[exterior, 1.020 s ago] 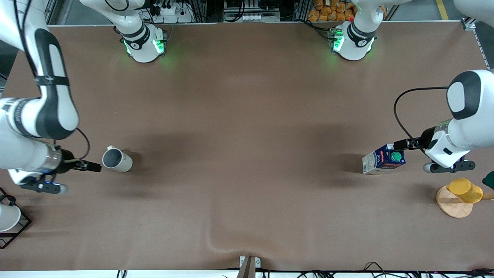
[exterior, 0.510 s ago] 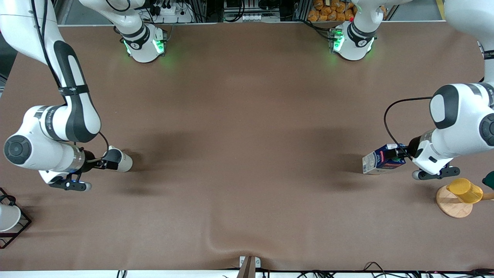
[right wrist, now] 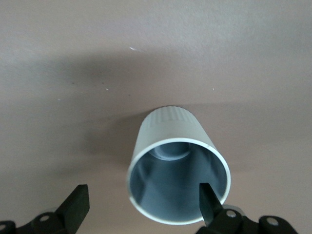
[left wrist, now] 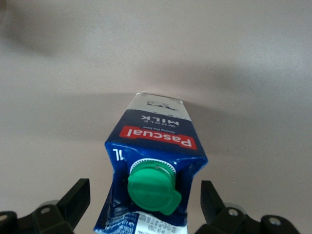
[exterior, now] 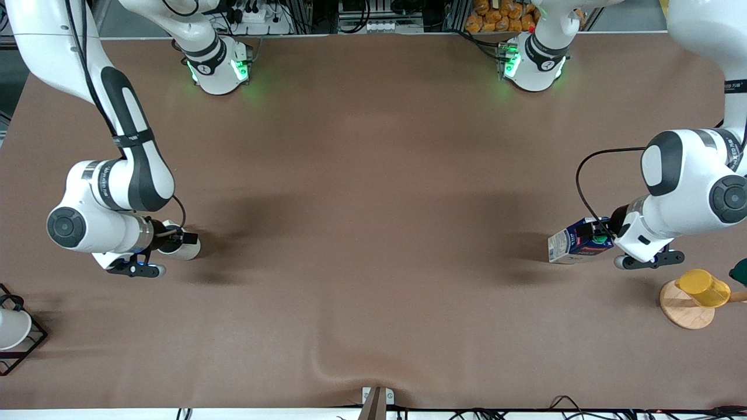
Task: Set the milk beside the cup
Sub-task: 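Grasp the mug with the right gripper while the left gripper grasps the carton, then carry the mug with the right gripper toward the table middle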
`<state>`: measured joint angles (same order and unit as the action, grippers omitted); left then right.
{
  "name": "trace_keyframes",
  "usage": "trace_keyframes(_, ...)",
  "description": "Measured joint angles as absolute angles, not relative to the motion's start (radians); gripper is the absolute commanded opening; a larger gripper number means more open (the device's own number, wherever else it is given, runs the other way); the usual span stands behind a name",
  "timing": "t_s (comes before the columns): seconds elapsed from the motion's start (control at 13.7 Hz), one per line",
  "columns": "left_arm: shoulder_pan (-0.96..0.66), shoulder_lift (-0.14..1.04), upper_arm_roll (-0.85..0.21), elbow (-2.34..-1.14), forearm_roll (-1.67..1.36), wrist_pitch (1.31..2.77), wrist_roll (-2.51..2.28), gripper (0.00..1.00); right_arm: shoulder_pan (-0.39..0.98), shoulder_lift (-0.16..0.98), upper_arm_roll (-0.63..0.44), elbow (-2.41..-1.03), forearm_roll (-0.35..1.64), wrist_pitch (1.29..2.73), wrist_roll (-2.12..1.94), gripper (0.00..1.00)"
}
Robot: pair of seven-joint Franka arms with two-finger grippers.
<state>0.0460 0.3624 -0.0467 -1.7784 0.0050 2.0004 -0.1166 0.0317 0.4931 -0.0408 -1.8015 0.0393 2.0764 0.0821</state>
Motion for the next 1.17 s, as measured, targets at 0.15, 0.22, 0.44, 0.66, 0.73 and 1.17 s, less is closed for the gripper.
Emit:
trace_keyframes(0.15,0.046,0.363,-0.047,-1.782,0.009,2.002,-0.116,1.00,0.031,0.508,-0.044,-1.808,0.039,2.109,0.082,1.00)
trace_keyframes(0.22,0.046,0.365,-0.047,-1.783,0.009,2.004,-0.116,1.00,0.031,0.519,-0.043,-1.811,0.039,2.128,0.082,1.00)
trace_keyframes(0.44,0.046,0.376,-0.047,-1.784,0.010,2.016,-0.114,0.91,0.031,0.554,-0.043,-1.815,0.039,2.174,0.082,1.00)
trace_keyframes(0.66,0.046,0.395,-0.047,-1.784,0.010,2.035,-0.112,0.80,0.032,0.566,-0.043,-1.815,0.038,2.185,0.082,1.00)
trace_keyframes(0.73,0.046,0.401,-0.047,-1.784,0.010,2.040,-0.111,0.74,0.032,0.566,-0.043,-1.815,0.038,2.185,0.082,1.00)
trace_keyframes(1.17,0.046,0.403,-0.047,-1.782,0.010,2.044,-0.111,0.70,0.032,0.565,-0.044,-1.813,0.036,2.197,0.082,0.27)
